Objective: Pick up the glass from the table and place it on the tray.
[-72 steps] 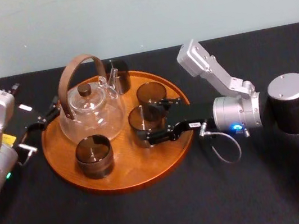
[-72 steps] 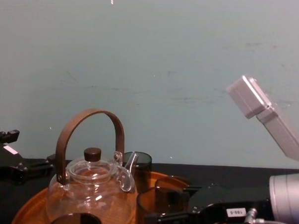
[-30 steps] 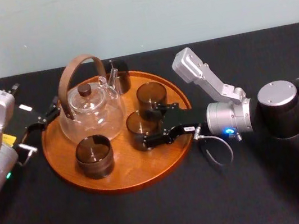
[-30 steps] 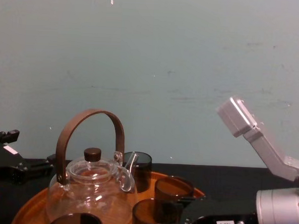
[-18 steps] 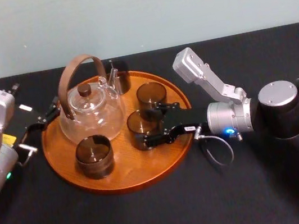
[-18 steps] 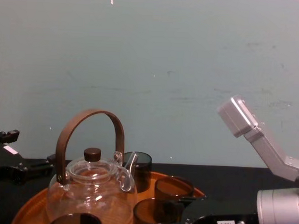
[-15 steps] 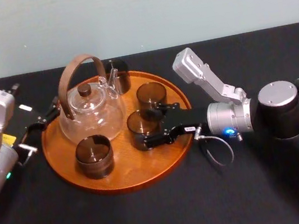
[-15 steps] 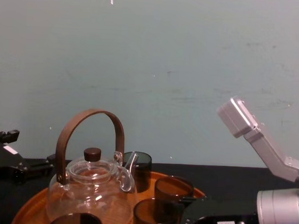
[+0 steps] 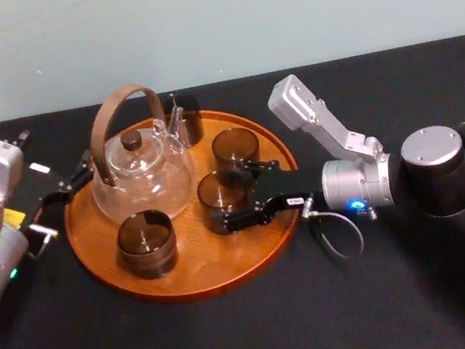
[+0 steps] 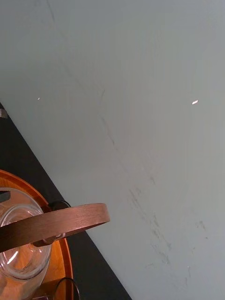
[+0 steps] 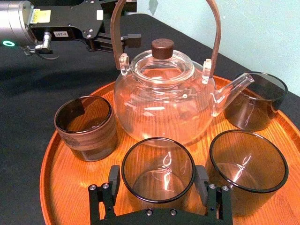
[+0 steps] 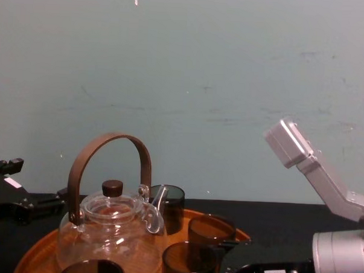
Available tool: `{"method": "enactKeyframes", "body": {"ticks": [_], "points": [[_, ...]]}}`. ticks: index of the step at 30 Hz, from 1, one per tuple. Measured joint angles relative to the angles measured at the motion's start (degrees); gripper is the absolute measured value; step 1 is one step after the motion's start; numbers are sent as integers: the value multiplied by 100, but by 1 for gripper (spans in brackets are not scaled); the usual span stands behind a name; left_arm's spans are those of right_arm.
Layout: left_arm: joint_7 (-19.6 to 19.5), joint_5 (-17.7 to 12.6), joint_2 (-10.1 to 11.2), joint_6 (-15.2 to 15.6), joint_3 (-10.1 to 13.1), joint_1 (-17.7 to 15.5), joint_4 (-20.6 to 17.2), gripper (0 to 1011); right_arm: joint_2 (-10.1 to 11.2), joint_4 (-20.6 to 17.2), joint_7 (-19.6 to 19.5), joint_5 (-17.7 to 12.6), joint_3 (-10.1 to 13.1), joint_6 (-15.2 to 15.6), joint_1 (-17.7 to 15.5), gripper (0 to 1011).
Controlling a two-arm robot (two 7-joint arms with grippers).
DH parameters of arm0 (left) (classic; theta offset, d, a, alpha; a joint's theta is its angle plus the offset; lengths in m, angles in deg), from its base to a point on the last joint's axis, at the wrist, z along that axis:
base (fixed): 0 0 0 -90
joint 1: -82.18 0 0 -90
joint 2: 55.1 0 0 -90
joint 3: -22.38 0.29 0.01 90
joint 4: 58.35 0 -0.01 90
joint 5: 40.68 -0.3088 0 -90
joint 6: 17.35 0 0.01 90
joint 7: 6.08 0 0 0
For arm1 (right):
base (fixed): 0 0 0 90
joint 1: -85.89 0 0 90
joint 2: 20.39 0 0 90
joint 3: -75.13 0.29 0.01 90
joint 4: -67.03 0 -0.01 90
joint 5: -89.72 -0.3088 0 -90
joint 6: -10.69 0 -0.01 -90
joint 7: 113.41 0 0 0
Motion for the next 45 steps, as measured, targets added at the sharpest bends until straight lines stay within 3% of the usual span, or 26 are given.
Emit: {"method": "enactKeyframes", "body": {"ticks": [11,28,45], "points": [[0,0,0,0,0,0,0,1001,54,-72,85,-67,34,23,-21,1002],[0,0,0,0,0,0,0,1001,575,-686,132,-268,210,76,-347,1002],[0,0,0,0,0,0,0,1001,1175,-1228,-27,-625,624,57,-767,1002]]}}
